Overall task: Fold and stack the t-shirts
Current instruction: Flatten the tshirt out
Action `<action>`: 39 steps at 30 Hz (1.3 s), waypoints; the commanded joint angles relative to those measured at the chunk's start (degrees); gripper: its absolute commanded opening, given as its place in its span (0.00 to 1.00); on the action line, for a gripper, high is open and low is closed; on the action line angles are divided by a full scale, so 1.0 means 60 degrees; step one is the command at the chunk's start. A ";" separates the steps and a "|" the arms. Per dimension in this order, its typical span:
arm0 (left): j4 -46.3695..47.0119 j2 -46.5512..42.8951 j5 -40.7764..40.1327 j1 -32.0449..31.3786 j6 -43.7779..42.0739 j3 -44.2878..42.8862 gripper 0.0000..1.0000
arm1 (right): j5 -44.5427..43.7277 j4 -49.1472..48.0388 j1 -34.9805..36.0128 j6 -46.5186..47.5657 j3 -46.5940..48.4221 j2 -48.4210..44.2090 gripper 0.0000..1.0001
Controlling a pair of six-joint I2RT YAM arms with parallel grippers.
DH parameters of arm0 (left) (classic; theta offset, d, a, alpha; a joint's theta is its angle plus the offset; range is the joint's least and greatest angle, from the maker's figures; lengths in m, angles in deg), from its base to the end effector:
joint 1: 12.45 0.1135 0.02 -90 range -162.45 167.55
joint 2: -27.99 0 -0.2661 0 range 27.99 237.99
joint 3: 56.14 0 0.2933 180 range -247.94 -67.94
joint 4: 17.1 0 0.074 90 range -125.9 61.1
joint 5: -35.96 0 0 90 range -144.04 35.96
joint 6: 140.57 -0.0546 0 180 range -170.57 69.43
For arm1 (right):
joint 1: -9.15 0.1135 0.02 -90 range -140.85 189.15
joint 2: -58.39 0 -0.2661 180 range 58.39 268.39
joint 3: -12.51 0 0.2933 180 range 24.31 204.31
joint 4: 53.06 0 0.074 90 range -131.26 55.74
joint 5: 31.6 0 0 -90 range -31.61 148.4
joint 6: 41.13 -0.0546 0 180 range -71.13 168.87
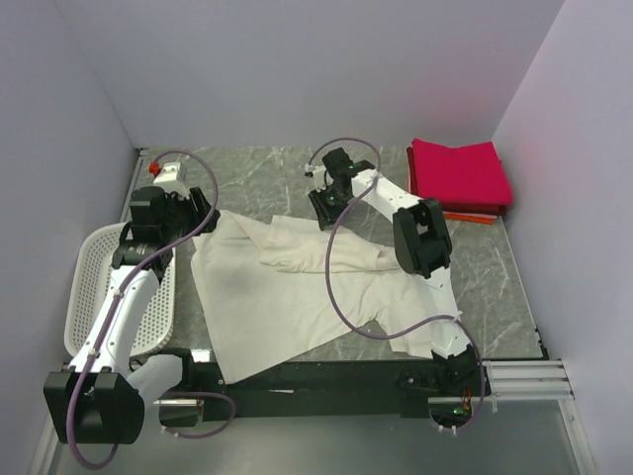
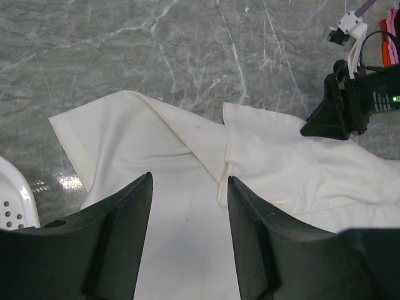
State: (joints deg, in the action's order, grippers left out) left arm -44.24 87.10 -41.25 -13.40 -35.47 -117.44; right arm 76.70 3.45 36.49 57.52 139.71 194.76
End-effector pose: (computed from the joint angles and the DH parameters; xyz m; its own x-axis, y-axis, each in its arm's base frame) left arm 0.2916 -0.0169 0.2994 -0.4637 -0.2464 -0.8510 0.0995 0.9400 -0.3264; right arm 0.4842 0.2697 0.1357 -0.7174 -0.5317 -0.4502 -0.6664 0.7121 0.2209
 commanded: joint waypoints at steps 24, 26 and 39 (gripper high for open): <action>0.0300 -0.0389 0.0401 -0.0003 -0.0142 -0.0057 0.57 | -0.1133 -0.0552 -0.1611 0.0683 -0.4204 -0.3320 0.36; 0.0300 -0.0375 0.0416 -0.0003 -0.0142 -0.0086 0.57 | -0.0623 -0.0552 -0.1611 0.0858 -0.3694 -0.3233 0.45; 0.0256 -0.0258 0.0372 -0.0003 -0.0186 -0.0086 0.57 | 0.1242 0.1220 -0.1289 0.1034 0.3207 0.1173 0.52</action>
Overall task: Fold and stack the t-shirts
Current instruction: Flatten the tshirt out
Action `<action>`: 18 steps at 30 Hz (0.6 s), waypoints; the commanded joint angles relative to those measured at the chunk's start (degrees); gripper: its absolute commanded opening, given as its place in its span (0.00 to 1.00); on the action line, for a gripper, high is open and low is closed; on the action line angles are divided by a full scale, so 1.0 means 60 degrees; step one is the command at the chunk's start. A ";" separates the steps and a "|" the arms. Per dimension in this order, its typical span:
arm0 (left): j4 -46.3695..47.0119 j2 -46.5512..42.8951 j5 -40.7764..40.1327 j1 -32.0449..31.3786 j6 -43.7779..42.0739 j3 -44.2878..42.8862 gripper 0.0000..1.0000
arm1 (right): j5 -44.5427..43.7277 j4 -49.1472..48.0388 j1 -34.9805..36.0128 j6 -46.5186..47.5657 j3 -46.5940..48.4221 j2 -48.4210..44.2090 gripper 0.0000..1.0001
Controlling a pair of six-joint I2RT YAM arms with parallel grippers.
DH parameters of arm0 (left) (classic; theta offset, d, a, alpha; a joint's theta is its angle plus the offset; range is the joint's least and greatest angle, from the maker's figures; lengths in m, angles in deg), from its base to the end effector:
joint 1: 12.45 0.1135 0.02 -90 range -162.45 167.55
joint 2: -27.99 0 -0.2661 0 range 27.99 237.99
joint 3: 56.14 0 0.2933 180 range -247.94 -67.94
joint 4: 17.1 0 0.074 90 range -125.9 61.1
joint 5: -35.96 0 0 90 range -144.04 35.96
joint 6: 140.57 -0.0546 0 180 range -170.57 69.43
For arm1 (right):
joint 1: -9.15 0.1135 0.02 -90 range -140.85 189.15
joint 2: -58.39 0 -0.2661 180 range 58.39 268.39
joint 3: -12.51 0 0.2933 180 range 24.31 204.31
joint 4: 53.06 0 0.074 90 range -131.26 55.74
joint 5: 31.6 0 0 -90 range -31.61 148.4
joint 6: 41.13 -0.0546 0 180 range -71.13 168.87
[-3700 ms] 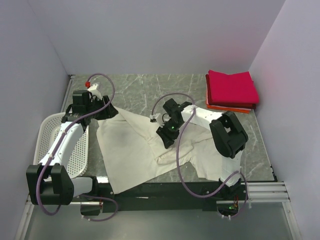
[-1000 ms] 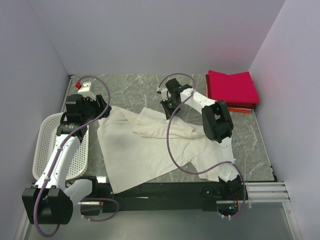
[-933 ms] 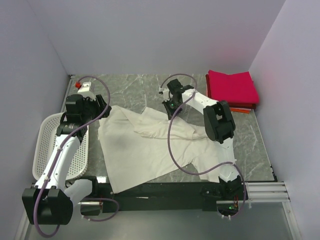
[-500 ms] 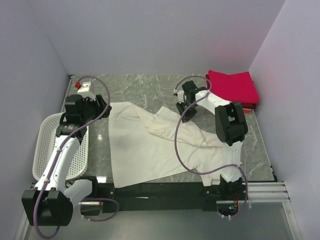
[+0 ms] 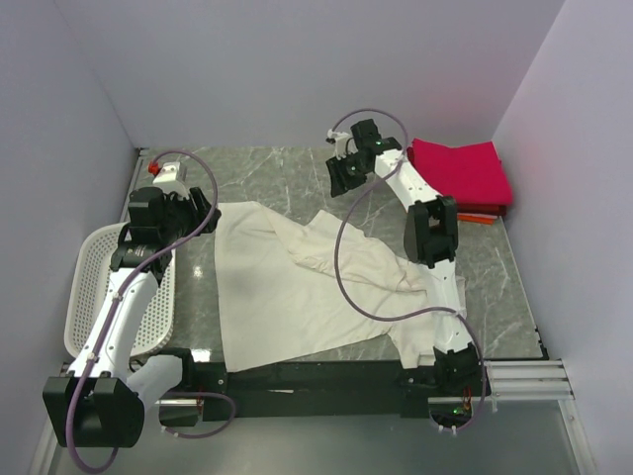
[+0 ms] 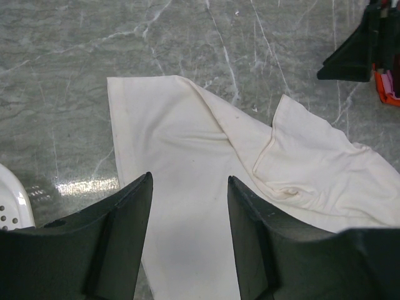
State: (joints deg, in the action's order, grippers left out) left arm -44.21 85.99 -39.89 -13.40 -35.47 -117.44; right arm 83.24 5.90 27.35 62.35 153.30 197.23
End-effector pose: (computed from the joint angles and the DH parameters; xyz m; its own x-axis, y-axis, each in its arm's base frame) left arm 0.2877 -0.0181 0.3048 -0.4522 -0.2451 -0.8576 0.1263 0.9342 -0.3336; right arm 0.5445 0.2032 0.1950 -0.6581 -0.4391 -0.6116 -0.6727 0.7078 0.2157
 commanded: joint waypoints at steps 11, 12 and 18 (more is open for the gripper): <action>0.0281 0.0016 0.0219 -0.0003 -0.0172 -0.0115 0.57 | -0.1078 0.1324 0.1024 0.0508 0.1470 0.1277 0.51; 0.0267 0.0002 0.0190 -0.0003 -0.0172 -0.0115 0.57 | -0.1180 0.1470 0.1054 0.0508 0.1485 0.1365 0.51; 0.0281 -0.0028 0.0219 -0.0003 -0.0172 -0.0086 0.57 | -0.1371 0.1457 0.1171 0.0377 0.1485 0.1409 0.51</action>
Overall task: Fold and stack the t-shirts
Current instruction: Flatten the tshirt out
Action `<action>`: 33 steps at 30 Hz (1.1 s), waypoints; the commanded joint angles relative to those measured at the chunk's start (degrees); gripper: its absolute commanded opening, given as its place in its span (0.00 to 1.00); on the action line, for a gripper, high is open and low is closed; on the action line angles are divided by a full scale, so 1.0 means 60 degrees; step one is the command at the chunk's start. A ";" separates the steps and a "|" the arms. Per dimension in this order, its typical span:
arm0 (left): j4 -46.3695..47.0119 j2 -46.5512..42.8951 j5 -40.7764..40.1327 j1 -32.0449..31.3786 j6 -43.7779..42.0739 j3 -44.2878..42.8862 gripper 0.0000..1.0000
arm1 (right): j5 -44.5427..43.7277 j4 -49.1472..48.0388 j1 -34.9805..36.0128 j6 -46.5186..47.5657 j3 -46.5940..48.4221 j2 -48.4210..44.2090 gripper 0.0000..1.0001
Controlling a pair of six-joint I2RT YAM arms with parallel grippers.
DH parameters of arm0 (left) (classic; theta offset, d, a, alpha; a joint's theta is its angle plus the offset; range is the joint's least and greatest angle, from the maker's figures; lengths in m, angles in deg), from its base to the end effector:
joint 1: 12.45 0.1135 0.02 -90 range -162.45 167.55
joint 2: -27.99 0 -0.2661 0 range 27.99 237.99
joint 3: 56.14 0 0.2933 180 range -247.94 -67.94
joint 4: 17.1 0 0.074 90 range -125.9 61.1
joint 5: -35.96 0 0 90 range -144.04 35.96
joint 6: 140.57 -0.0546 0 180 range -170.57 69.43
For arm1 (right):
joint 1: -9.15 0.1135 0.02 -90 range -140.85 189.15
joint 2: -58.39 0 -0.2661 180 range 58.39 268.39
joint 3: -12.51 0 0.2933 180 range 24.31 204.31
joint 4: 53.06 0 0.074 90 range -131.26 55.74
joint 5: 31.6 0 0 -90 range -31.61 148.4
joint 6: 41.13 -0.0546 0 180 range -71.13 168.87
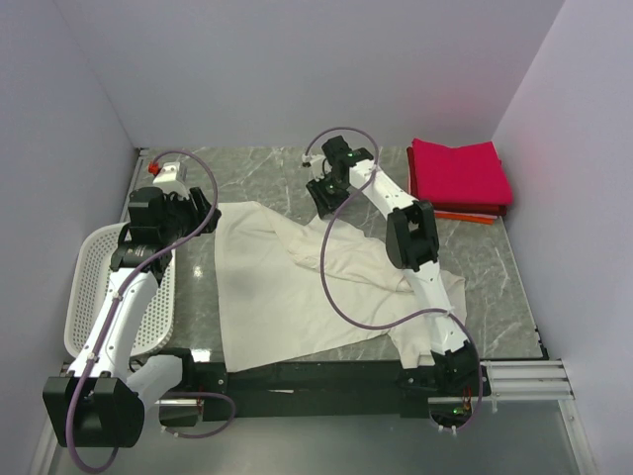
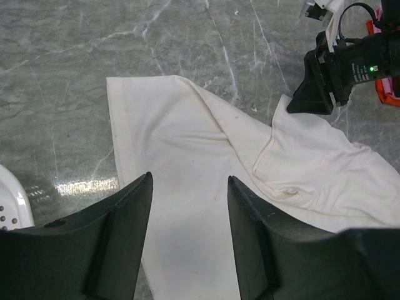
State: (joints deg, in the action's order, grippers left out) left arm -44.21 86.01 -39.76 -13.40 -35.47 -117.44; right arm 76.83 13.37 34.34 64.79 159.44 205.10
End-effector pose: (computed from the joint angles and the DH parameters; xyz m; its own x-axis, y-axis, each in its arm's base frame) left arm 0.2877 -0.0182 0.3047 -0.4530 -0.2450 -0.8572 0.1281 0.9336 -0.3345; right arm 0.5234 0.2652 0.1456 -0.6538 -0.5951 -0.4673 -0.7264 0.6665 0.1675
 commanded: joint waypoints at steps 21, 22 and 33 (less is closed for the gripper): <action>0.0281 -0.0002 0.0198 -0.0003 -0.0172 -0.0086 0.57 | -0.0128 0.0841 0.0372 0.0276 0.0696 0.0421 0.18; 0.0281 0.0013 0.0212 -0.0017 -0.0157 -0.0071 0.57 | -0.0172 0.0812 0.0386 0.0247 0.0682 0.0421 0.12; 0.0472 0.2377 0.0504 0.0129 0.0794 -0.0609 0.57 | -0.1901 -0.1413 -0.0887 -0.0779 -0.0240 -0.0941 0.00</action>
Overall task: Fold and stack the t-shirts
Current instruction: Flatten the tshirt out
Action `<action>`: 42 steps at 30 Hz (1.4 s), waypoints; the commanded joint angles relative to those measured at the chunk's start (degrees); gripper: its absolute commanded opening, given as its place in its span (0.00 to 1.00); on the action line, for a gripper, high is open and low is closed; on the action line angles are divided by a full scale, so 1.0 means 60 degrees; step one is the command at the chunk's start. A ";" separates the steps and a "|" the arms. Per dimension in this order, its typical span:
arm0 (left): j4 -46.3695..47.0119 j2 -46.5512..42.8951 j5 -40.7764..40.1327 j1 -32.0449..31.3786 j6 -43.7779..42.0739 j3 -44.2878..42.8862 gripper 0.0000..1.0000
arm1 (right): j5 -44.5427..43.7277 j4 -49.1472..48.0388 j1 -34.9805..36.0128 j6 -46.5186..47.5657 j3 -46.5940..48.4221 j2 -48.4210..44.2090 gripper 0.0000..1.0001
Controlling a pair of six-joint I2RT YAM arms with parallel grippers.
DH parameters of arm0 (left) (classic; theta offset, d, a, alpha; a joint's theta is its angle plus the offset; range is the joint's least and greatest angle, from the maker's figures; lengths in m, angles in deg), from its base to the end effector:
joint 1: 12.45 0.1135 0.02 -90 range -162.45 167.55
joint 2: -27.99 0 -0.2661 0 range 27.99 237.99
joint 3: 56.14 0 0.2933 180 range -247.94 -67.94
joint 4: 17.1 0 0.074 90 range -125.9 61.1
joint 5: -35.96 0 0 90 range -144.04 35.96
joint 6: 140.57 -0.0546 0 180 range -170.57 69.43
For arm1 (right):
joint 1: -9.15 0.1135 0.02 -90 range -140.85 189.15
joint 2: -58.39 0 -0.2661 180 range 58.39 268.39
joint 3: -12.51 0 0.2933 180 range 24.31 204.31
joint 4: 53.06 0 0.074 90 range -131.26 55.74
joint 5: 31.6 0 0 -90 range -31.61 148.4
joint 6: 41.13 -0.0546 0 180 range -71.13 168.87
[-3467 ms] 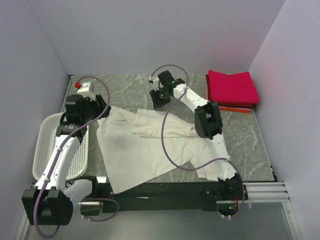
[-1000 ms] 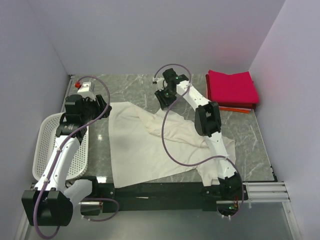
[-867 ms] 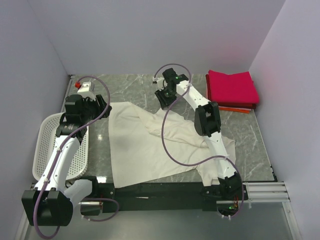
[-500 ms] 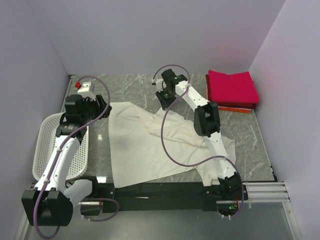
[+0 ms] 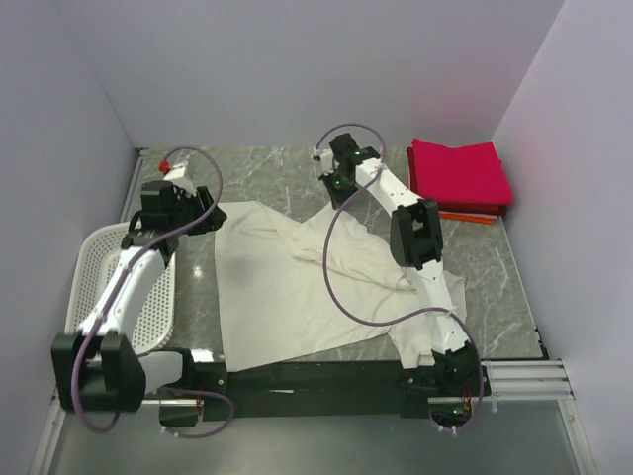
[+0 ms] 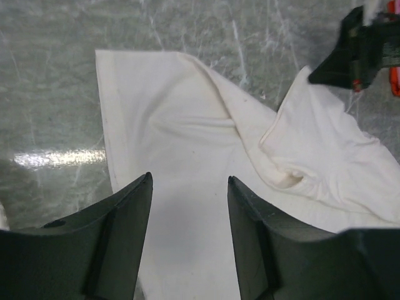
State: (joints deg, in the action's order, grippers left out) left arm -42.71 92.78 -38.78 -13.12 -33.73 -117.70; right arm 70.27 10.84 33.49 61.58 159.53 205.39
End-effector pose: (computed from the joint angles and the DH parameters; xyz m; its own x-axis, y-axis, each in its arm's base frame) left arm 0.3103 -0.0180 0.2766 -0.5317 -0.2733 -0.8016 0.0917 0.9224 -0.3753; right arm 0.5353 0.2545 0.1441 -0.6911 -0.5490 -0.4701 -0.6539 0.7520 0.0833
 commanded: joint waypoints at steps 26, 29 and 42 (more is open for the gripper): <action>-0.3339 1.0147 -0.2515 0.0067 -0.0199 -0.8112 0.43 | 0.0100 -0.1329 -0.1522 -0.0185 -0.1003 -0.1810 0.00; -0.3368 1.0338 -0.2515 0.0053 -0.0302 -0.8288 0.43 | 0.0159 -0.1285 -0.1537 -0.0185 -0.0945 -0.1839 0.00; -0.4510 1.1407 -0.3095 -0.0430 -0.0975 -0.8758 0.34 | 0.0407 -0.1022 -0.1551 -0.0258 -0.0696 -0.1912 0.00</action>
State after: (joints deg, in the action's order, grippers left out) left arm -64.54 157.26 -54.14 -13.51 -37.79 -171.06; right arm 71.59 4.63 24.53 60.64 153.63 198.63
